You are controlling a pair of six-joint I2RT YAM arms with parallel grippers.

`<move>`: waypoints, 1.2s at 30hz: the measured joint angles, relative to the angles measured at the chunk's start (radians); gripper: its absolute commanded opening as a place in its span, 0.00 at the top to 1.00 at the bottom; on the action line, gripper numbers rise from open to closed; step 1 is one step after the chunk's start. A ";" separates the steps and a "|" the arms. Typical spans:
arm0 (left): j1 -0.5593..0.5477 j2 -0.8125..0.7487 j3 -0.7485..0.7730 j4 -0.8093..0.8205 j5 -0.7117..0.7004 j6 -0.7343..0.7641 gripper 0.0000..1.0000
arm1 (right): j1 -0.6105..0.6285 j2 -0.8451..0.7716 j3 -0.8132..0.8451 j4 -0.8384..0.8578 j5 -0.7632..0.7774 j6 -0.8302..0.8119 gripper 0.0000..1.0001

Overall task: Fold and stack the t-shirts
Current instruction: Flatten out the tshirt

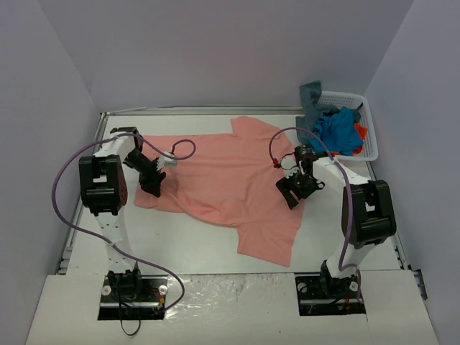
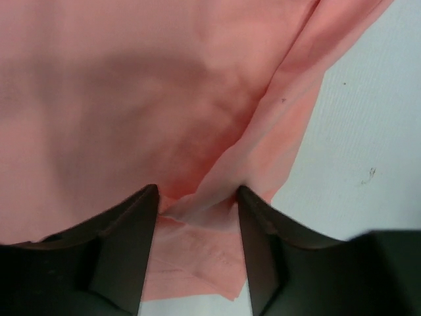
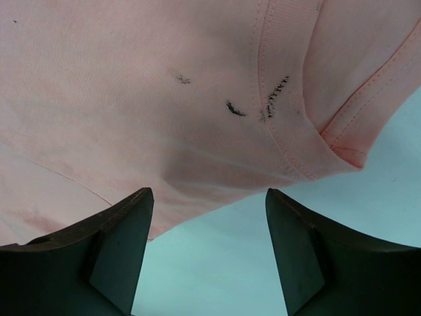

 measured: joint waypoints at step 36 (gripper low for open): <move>-0.018 -0.488 -0.484 0.304 -0.149 -0.426 0.98 | 0.293 -0.216 0.004 -0.346 0.024 -0.194 0.59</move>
